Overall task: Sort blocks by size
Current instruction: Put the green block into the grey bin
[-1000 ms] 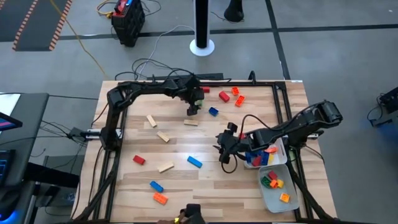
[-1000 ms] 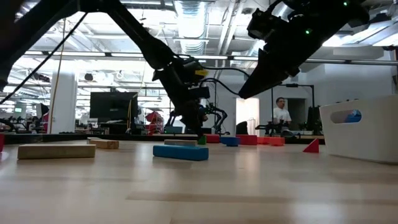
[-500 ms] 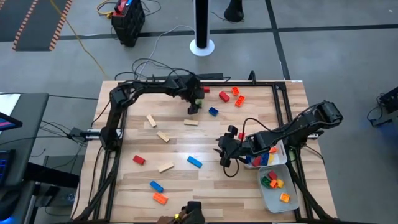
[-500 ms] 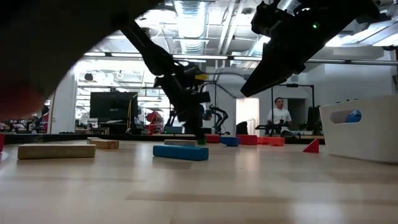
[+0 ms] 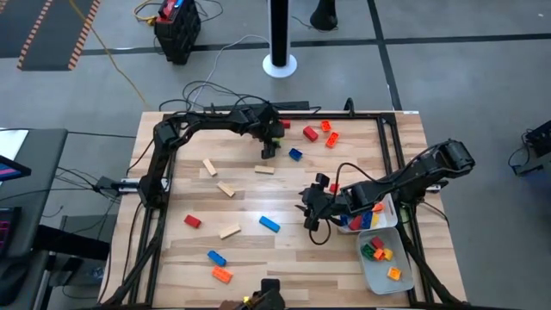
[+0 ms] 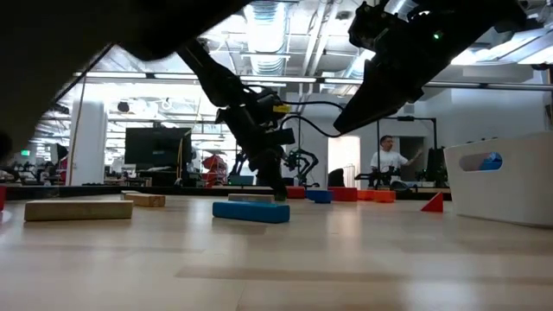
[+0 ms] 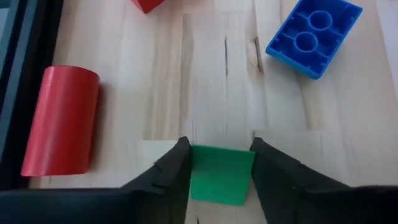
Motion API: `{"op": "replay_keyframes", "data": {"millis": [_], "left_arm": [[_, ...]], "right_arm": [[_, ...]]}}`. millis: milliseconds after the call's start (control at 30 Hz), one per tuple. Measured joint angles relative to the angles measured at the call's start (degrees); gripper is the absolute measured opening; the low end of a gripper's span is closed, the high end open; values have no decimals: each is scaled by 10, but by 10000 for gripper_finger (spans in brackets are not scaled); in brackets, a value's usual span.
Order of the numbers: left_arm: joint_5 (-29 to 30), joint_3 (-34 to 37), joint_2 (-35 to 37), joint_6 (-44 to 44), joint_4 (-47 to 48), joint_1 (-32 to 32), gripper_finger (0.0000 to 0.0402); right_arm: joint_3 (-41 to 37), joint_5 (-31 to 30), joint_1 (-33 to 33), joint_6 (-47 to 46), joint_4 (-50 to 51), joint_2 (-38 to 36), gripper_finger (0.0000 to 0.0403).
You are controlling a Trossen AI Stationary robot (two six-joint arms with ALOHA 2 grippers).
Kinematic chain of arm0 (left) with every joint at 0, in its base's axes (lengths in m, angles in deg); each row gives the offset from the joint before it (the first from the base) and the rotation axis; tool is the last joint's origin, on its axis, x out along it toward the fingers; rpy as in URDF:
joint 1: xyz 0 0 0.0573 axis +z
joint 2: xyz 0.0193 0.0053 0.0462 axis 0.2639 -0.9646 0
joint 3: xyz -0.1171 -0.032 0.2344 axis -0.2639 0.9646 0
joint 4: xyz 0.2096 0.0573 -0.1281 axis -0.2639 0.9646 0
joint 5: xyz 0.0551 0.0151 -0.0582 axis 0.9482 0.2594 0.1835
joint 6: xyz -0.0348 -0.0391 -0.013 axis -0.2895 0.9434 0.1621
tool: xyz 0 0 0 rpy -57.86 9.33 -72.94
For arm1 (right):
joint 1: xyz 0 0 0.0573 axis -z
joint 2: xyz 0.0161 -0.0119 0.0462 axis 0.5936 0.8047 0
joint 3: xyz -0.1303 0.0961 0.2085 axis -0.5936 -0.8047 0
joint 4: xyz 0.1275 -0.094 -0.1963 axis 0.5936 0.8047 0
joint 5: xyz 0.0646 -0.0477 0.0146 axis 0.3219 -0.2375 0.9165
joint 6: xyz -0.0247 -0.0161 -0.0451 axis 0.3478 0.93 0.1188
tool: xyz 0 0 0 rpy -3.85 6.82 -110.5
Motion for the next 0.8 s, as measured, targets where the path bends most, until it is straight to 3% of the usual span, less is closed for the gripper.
{"op": "replay_keyframes", "data": {"millis": [67, 200, 433, 633, 800], "left_arm": [[0, 0, 0, 10, 0, 0, 120], [0, 0, 6, 24, 13, 0, 120], [1, 0, 57, 29, 21, -25, 120], [-39, 0, 80, 53, -22, -108, 120], [-42, 0, 72, 84, -131, -193, 120]], "right_arm": [[0, 0, 0, -1, 15, -7, 226], [11, -4, -6, -50, 103, -56, 225], [17, -98, -63, -165, 232, -150, 225], [17, -130, -83, -250, 340, -177, 225], [17, -78, -66, -370, 485, -185, 225]]}}
